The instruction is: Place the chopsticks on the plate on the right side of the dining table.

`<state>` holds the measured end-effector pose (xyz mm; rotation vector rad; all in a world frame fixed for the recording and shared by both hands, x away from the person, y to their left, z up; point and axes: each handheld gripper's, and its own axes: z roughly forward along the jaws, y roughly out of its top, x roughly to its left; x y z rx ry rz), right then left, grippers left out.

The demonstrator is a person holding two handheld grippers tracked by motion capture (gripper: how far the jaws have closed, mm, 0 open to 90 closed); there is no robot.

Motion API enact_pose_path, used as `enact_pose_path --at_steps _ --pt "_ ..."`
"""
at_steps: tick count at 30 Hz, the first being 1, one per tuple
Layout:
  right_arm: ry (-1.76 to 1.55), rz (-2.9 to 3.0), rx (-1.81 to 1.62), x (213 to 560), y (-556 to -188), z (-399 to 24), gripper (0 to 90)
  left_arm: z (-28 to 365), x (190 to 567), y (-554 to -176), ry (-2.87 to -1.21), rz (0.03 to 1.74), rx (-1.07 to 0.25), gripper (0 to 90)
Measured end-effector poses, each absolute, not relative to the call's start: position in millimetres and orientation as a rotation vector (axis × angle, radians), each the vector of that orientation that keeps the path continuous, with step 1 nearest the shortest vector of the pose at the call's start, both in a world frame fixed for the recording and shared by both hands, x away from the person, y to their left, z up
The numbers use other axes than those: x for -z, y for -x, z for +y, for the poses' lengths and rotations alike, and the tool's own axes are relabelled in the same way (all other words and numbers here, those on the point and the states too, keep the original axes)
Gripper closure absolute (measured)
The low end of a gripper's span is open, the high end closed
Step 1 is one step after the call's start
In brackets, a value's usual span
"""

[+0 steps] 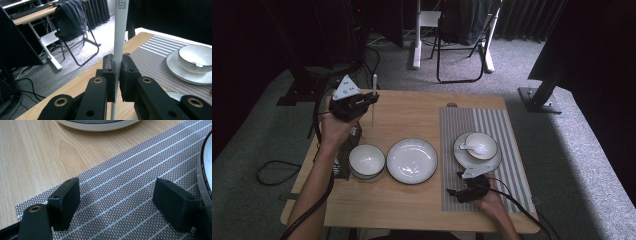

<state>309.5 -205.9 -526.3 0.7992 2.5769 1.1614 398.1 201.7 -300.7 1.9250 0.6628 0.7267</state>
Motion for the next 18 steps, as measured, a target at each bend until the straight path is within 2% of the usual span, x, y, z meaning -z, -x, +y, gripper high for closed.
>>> enact_pose_path --at_steps 18 --pt "-0.801 2.576 -1.162 526 -310 -206 21.4 191 301 -398 -1.931 0.639 -0.706 84.7"
